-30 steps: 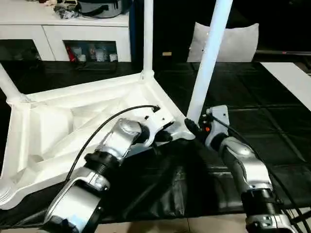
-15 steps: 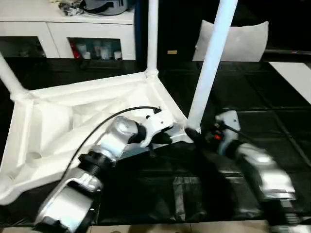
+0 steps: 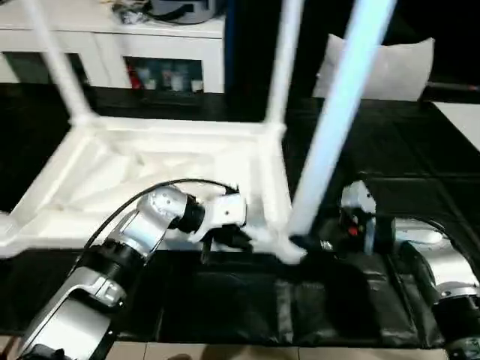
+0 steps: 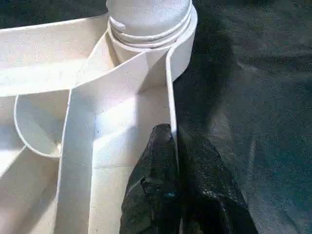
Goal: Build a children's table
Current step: Rotate leg to tighten
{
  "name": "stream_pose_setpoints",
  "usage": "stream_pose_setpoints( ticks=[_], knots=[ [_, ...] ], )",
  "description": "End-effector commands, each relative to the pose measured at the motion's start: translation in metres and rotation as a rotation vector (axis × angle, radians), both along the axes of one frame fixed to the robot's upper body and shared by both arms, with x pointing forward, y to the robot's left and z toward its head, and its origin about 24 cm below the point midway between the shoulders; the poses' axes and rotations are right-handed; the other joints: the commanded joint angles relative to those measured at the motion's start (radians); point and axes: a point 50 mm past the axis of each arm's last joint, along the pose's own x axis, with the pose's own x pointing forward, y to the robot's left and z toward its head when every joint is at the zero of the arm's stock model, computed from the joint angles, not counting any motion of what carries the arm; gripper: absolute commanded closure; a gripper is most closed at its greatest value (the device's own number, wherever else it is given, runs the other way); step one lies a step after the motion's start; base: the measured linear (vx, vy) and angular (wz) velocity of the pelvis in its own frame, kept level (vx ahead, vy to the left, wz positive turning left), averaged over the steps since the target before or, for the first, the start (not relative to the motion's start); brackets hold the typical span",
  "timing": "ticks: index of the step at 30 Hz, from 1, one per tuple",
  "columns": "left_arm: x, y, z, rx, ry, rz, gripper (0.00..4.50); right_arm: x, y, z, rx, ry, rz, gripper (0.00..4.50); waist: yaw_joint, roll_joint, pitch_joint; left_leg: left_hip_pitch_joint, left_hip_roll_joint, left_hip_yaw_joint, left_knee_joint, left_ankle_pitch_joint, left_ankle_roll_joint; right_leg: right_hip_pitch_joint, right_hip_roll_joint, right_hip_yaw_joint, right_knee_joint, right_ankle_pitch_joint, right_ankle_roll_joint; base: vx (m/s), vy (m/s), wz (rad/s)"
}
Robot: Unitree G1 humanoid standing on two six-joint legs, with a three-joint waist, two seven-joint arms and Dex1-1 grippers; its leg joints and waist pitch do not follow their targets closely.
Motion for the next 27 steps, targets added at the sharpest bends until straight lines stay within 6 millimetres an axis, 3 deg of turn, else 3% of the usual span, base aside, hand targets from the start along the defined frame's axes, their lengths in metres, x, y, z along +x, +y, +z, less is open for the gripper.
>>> stream_pose_setpoints(
  ticks=[1,6,18,25,26,27],
  knots=[
    [-0.006,-0.007,0.001,0.009,-0.009,-0.085,4.5,-0.001,-0.002,0.001,0.008,0.021,0.029,1.14,-0.001,-0.004,-0.069,0.016,0.064,-0.013,-0.065,-0.192,0.078,0.047,-0.092,0.048,-0.061,-0.249,-0.225,0.0,0.0,0.0],
    [-0.008,-0.001,0.001,0.021,-0.004,-0.118,4.5,0.0,-0.002,-0.001,0.007,0.023,0.066,1.58,0.003,-0.006,-0.069,0.016,0.064,-0.014,-0.066,-0.193,0.063,0.046,-0.092,0.047,-0.063,-0.286,-0.211,0.0,0.0,0.0],
    [-0.009,0.0,0.001,0.011,-0.001,-0.131,4.5,-0.005,0.004,-0.002,0.044,0.067,0.148,2.46,0.005,-0.008,-0.07,0.016,0.063,-0.013,-0.065,-0.176,0.071,0.045,-0.09,0.046,-0.062,-0.287,-0.206,0.0,0.0,0.0],
    [-0.006,-0.006,0.002,-0.018,0.018,-0.076,4.5,-0.007,0.015,0.0,0.139,0.089,0.101,2.55,0.006,-0.009,-0.07,0.016,0.063,-0.013,-0.066,-0.168,0.07,0.044,-0.09,0.046,-0.061,-0.285,-0.203,0.0,0.0,0.0],
    [-0.001,-0.01,0.002,-0.026,0.016,-0.014,4.5,-0.009,0.022,-0.001,0.152,0.096,0.067,2.55,0.005,-0.012,-0.068,0.015,0.062,-0.012,-0.065,-0.183,0.067,0.043,-0.091,0.045,-0.066,-0.312,-0.198,0.0,0.0,0.0],
    [0.003,-0.016,0.004,-0.044,0.013,0.038,4.5,-0.009,0.03,-0.004,0.14,0.105,0.025,2.55,0.005,-0.007,-0.065,0.018,0.061,-0.014,-0.067,-0.196,0.056,0.04,-0.092,0.047,-0.069,-0.355,-0.186,0.0,0.0,0.0]
  ],
)
